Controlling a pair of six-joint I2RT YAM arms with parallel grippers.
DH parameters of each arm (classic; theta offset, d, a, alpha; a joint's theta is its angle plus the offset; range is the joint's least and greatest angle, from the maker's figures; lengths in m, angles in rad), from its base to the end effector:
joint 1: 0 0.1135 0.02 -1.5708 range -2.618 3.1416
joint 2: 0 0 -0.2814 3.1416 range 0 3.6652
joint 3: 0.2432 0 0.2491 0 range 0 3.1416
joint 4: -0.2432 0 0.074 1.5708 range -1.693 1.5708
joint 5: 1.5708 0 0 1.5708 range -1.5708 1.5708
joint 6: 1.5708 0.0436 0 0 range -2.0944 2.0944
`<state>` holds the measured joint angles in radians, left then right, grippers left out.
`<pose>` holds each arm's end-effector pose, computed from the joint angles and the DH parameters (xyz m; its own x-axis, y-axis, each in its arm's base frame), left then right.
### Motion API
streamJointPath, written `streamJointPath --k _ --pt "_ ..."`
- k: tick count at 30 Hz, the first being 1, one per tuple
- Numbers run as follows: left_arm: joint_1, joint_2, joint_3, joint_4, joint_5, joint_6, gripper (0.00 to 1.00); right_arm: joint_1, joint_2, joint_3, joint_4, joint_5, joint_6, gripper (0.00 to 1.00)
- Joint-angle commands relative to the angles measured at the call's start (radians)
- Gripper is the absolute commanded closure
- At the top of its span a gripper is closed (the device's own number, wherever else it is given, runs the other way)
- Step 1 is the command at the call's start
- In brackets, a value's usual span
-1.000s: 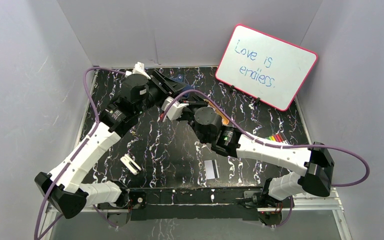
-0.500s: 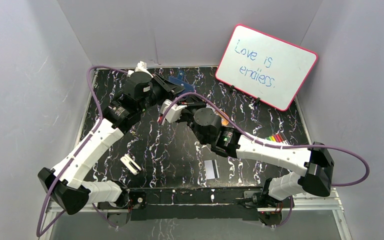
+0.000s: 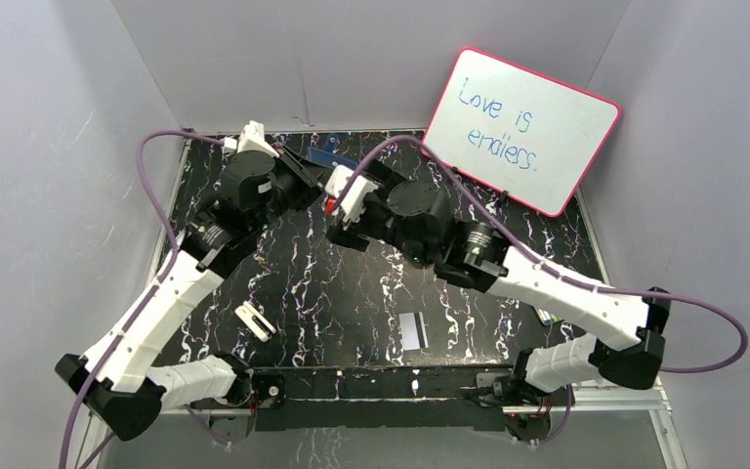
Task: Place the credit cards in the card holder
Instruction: Adjust the card holder.
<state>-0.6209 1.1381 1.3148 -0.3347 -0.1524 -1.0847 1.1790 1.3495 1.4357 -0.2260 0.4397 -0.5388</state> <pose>0.2032 -0.1372 0.4521 -0.4604 -0.7451 -0.4825 0.0985 0.4973 -0.8620 0.1341 0.2760 0.4528 0.3009 -0.4877 -0.8195 -0.6070 0.5649 -0.5590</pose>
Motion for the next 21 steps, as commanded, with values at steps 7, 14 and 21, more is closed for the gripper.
streamJointPath --k 7,14,21 --pt "0.023 -0.263 -0.172 0.178 0.169 0.367 1.0 -0.471 -0.203 -0.046 0.024 -0.936 0.705 0.04" --pt "0.023 -0.38 -0.258 0.33 0.728 0.48 1.0 -0.559 -0.315 -0.255 0.301 -1.211 1.001 0.05" --pt "0.023 -0.35 -0.266 0.481 1.003 0.448 1.0 -0.576 -0.373 -0.415 0.513 -1.315 1.197 0.04"
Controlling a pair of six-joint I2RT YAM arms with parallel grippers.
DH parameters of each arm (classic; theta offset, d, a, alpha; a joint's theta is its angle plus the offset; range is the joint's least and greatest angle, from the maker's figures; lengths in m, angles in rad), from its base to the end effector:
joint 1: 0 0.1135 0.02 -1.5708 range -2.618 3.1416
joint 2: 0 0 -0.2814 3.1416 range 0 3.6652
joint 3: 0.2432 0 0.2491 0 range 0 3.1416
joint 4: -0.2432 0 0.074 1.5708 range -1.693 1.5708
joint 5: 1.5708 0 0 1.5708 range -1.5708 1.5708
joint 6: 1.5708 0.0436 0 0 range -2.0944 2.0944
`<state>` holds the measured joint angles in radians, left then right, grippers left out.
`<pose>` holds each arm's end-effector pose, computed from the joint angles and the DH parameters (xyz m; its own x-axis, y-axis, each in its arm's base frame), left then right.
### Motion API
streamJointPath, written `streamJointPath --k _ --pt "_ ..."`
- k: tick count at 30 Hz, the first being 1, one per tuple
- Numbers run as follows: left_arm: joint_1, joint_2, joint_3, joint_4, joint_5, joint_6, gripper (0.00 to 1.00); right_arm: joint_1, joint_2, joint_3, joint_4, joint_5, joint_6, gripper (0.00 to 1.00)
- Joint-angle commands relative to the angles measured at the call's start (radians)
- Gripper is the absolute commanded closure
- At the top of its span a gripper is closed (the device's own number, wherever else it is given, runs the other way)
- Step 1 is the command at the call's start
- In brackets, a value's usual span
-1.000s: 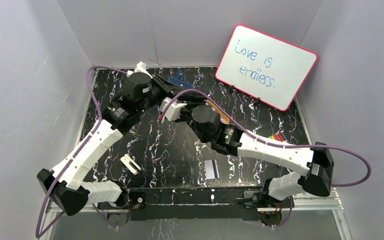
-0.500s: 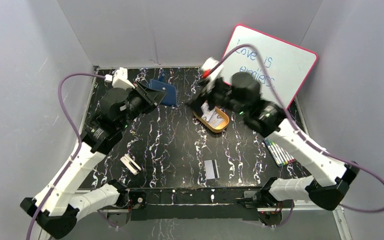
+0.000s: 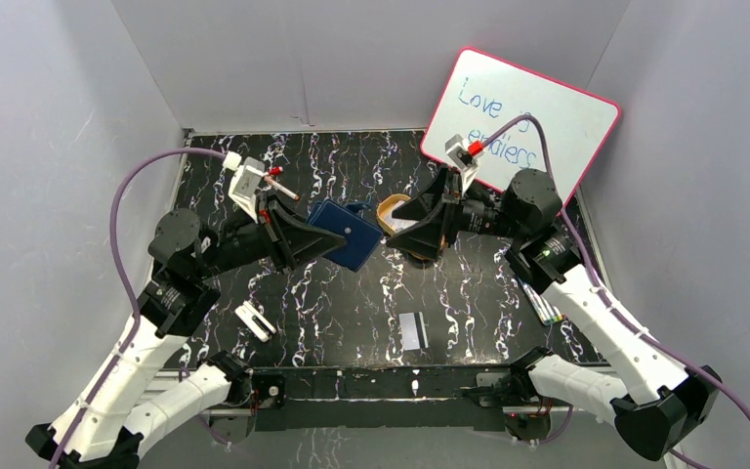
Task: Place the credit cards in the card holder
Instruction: Adjust the card holder.
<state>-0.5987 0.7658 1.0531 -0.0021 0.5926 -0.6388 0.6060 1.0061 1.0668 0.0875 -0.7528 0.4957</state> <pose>0.1001 -0.0977 0.4656 -0.3561 -0.3557 -0.8641 0.8693 0.2131 -0.4460 0.1571 0.1451 0.4414 -0.3553 0.1761 -0.9180 -0.9122 0.1488 0.3816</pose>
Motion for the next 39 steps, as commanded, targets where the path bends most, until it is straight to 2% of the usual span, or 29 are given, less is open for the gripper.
streamJointPath --k 1,8,25,31,36,39 --pt "0.0 0.042 -0.002 0.152 0.28 -0.003 1.0 -0.002 -0.036 -0.057 0.22 -0.131 0.178 0.04" --pt "0.0 0.097 -0.018 0.249 0.386 -0.068 1.0 -0.002 -0.041 -0.085 0.383 -0.2 0.302 0.04" --pt "0.0 0.123 0.02 0.127 0.397 0.019 1.0 0.001 -0.022 -0.058 0.436 -0.294 0.381 0.06" --pt "0.0 0.143 0.025 0.169 0.4 -0.002 1.0 0.024 0.027 -0.02 0.347 -0.298 0.355 0.24" --pt "0.0 0.157 0.038 0.18 0.395 -0.004 1.0 0.048 0.049 0.008 0.272 -0.281 0.312 0.33" --pt "0.0 0.158 0.043 0.17 0.38 0.006 1.0 0.057 0.06 0.012 0.269 -0.284 0.311 0.45"
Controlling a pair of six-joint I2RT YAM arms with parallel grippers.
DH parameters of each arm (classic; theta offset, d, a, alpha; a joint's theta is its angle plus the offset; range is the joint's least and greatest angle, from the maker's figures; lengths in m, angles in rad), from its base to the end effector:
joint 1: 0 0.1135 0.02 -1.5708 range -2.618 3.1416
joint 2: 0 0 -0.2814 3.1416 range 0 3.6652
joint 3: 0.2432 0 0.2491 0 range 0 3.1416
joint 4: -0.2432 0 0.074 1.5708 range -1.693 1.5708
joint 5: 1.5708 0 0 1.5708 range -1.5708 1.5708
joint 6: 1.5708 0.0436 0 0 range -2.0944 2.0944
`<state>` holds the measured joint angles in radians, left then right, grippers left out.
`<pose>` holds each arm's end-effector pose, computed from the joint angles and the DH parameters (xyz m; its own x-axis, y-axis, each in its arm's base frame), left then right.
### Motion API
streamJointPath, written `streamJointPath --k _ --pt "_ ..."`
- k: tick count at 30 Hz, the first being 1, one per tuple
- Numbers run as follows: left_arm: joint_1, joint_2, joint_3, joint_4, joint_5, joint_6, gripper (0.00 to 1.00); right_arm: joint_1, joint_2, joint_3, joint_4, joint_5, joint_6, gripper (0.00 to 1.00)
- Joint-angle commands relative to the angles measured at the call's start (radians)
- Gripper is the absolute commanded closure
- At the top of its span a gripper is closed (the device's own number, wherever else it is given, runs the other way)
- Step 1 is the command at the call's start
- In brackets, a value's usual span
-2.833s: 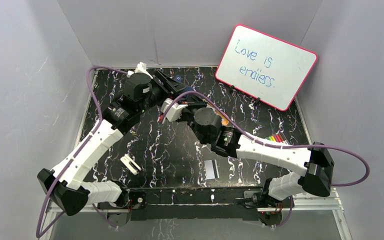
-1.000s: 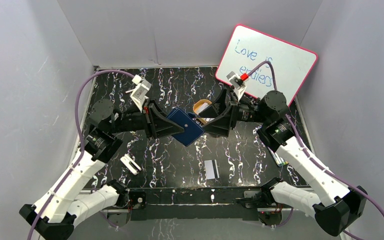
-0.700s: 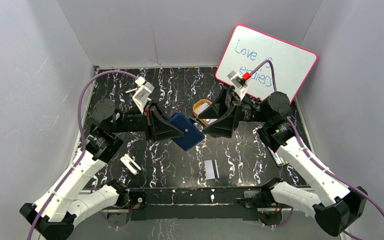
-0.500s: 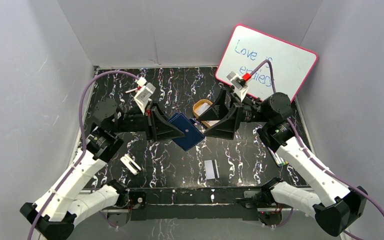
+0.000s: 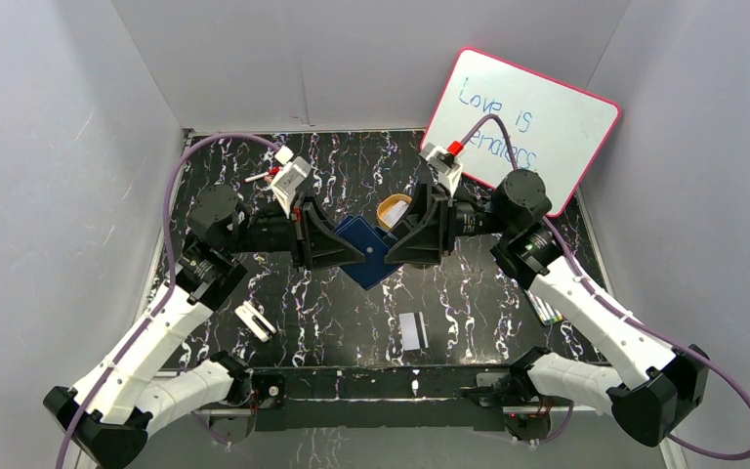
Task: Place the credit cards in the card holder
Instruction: Adjust the card holder.
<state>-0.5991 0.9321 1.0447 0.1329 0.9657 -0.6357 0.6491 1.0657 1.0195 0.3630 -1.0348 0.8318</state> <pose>0.1297 -0.1320 0.4502 -0.4201 -0.1221 -0.8992 0.9074 -0.0654 -0.4151 0.1523 0.1626 0.4385 -0.5421 0.0625 -0.8380 -0.8297 -0.1978 0.5220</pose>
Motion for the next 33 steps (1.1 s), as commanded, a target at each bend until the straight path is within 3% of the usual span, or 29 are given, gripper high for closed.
streamJointPath --k 1,11,16,17,19,20,21,26,29,33 --pt "0.001 -0.009 0.051 0.034 0.004 0.005 1.0 0.017 0.0 0.058 -0.004 0.001 -0.026 0.49" --pt "0.001 -0.014 0.039 0.028 -0.045 0.013 1.0 0.045 0.006 0.047 0.031 0.026 0.0 0.73" --pt "0.001 -0.027 0.021 0.027 -0.086 0.005 0.97 0.053 -0.021 0.006 0.066 0.105 0.014 0.97" --pt "0.001 -0.033 0.016 0.018 -0.106 0.005 0.83 0.053 -0.03 -0.008 0.078 0.131 0.019 1.0" --pt "0.001 -0.057 -0.004 0.0 -0.174 -0.004 0.35 0.053 -0.047 -0.048 0.132 0.187 0.054 1.0" --pt "0.001 -0.074 -0.028 0.004 -0.22 -0.028 0.18 0.053 -0.053 -0.069 0.169 0.212 0.074 1.0" --pt "0.001 -0.099 -0.057 0.027 -0.253 -0.057 0.11 0.054 -0.06 -0.09 0.201 0.245 0.096 1.0" --pt "0.001 -0.186 -0.224 0.185 -0.383 -0.228 0.11 0.053 -0.063 -0.171 0.38 0.342 0.209 1.0" --pt "0.0 -0.222 -0.32 0.298 -0.436 -0.323 0.16 0.053 -0.055 -0.195 0.435 0.385 0.242 1.0" --pt "0.001 -0.216 -0.331 0.32 -0.48 -0.354 0.25 0.055 -0.032 -0.197 0.461 0.397 0.272 1.0"
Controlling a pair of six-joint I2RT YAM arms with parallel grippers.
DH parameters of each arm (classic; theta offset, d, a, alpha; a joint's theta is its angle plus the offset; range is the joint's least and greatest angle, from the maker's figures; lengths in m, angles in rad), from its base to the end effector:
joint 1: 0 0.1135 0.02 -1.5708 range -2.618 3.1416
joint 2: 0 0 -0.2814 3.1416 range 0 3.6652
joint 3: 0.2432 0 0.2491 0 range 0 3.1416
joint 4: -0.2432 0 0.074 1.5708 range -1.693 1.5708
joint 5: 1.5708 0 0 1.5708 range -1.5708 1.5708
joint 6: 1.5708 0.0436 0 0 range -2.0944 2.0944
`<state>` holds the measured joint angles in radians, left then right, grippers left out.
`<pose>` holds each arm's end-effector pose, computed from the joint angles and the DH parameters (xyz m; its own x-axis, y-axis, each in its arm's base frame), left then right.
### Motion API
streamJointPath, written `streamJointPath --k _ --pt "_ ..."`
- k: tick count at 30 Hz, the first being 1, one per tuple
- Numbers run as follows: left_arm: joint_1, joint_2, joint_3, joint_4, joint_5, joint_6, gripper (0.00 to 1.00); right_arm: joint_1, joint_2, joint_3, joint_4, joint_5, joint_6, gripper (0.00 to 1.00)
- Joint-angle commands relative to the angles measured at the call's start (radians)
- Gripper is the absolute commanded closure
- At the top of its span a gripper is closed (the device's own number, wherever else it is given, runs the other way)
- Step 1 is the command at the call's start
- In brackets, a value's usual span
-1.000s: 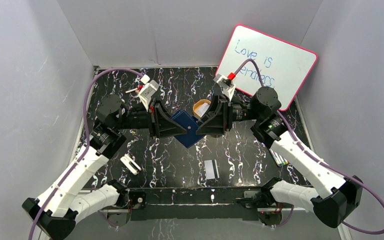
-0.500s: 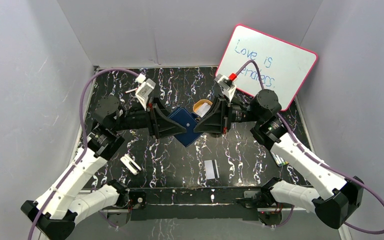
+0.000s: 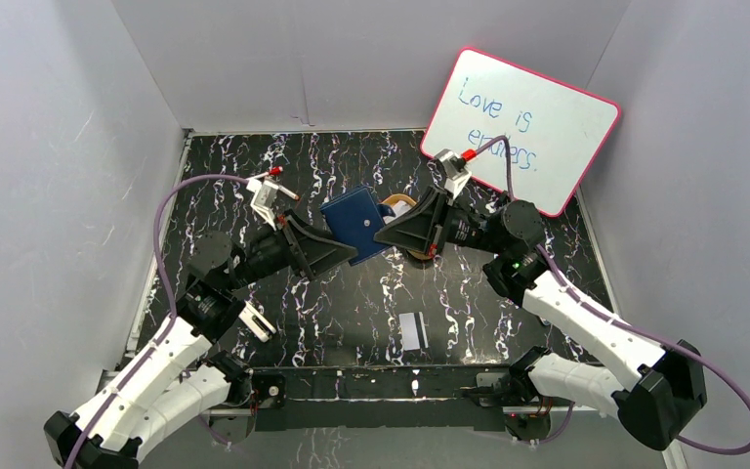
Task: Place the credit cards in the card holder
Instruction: Adjust the card holder.
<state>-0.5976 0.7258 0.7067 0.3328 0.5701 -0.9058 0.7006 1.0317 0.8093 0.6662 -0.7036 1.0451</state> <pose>0.1171 -0.1082 0.3898 -0.5493 -0.4275 -0.7180 0.7549 0.1146 -0.6457 0.1511 0.1643 0.4062 -0.6468 0.3173 -0.6935 -0.7547 -0.1359 0.6418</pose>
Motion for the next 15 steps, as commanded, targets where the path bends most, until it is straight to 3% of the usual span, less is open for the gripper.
streamJointPath --k 1,8,15 --pt "-0.001 -0.002 0.015 0.114 -0.091 -0.083 0.28 0.003 0.005 0.013 0.156 0.068 0.058 1.0" --pt "-0.001 0.016 0.043 0.095 -0.199 -0.079 0.27 0.003 0.004 0.013 0.122 0.079 0.045 1.0" --pt "-0.001 0.065 0.038 0.227 -0.149 -0.113 0.34 0.003 0.007 0.01 0.104 0.081 0.038 1.0"
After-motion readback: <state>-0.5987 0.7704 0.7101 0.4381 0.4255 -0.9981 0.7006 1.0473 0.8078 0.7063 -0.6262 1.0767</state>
